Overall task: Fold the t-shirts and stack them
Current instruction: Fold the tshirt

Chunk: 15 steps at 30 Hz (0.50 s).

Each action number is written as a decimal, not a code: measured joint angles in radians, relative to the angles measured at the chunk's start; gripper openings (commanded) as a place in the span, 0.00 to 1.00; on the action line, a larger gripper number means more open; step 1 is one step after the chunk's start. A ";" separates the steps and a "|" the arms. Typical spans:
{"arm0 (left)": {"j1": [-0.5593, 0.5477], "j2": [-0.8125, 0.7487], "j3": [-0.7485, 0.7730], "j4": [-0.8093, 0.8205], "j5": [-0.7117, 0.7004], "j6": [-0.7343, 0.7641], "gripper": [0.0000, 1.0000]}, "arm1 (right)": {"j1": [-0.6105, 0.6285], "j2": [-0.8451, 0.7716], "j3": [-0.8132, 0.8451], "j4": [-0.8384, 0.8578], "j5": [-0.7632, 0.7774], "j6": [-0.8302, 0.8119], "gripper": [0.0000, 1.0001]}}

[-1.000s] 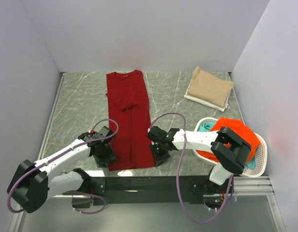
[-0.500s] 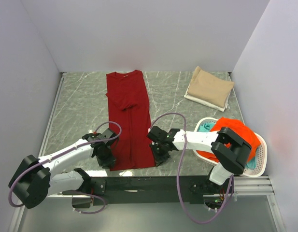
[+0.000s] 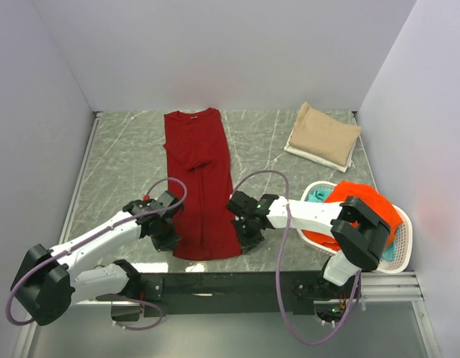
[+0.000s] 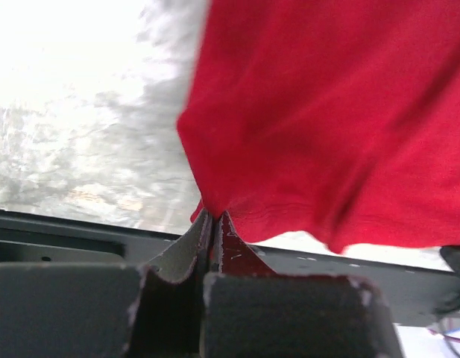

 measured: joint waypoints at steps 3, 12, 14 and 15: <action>0.000 0.001 0.065 -0.011 -0.020 0.001 0.00 | -0.023 -0.043 0.046 -0.050 0.015 0.000 0.00; 0.058 0.075 0.215 -0.008 -0.080 0.040 0.00 | -0.167 -0.077 0.194 -0.095 0.054 -0.029 0.00; 0.094 0.097 0.233 0.014 -0.080 0.061 0.00 | -0.192 -0.057 0.222 -0.101 0.063 -0.041 0.00; 0.112 0.111 0.244 0.028 -0.080 0.071 0.00 | -0.201 -0.045 0.236 -0.101 0.064 -0.047 0.00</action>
